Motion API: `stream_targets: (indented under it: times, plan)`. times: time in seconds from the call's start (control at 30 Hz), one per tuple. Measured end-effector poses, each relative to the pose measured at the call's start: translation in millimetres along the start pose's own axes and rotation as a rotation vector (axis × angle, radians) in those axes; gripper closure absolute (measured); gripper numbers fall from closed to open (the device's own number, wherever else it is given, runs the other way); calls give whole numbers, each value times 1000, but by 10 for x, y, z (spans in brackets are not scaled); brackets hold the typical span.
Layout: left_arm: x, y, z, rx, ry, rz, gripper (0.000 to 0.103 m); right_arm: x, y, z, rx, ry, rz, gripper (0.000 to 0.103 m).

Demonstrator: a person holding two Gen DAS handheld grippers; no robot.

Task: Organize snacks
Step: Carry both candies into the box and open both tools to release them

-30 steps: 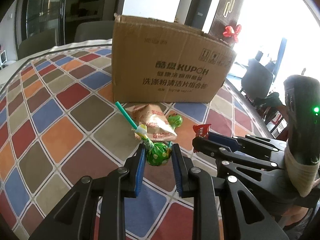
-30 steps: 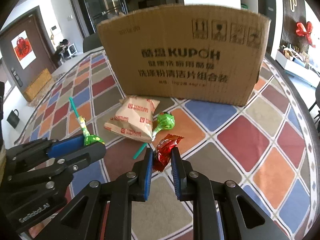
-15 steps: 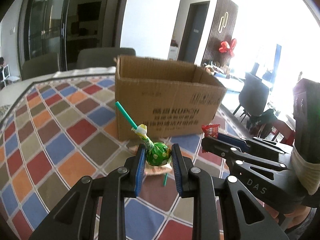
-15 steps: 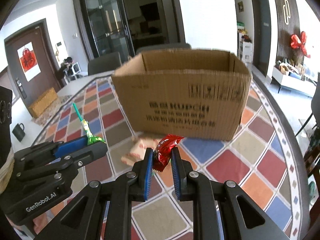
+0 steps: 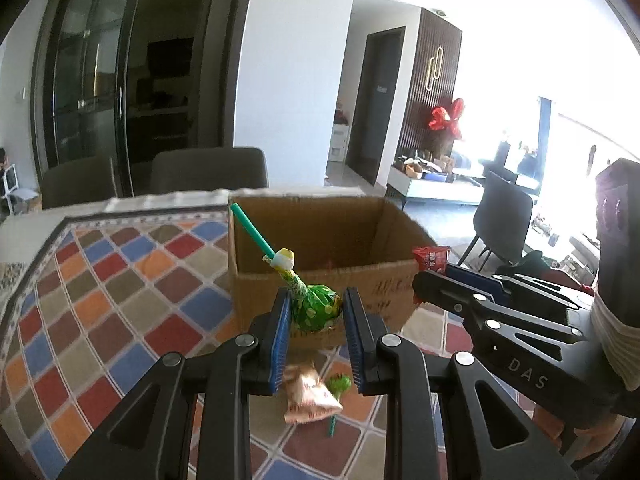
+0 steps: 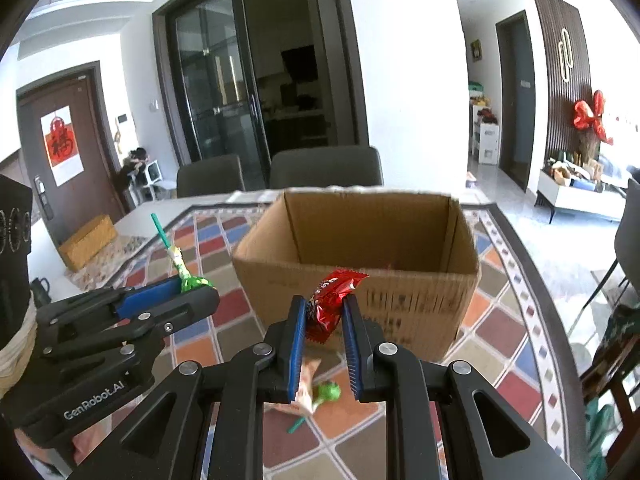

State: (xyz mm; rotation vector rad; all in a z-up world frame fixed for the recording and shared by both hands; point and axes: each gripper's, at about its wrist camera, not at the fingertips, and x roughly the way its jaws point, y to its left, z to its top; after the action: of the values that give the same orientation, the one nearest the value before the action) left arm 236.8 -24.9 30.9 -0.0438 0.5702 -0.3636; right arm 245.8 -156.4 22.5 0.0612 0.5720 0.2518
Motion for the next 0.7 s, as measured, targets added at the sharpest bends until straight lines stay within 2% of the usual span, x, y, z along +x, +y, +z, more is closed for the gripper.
stream_targets:
  times: [0.33,0.7]
  plan:
    - [30,-30,429,64,-55,15,77,19,-45,381,-9,-52,-15,83]
    - [315,-15,755,70,-31,16,77,231,-169,656,-7,-47,-32,83]
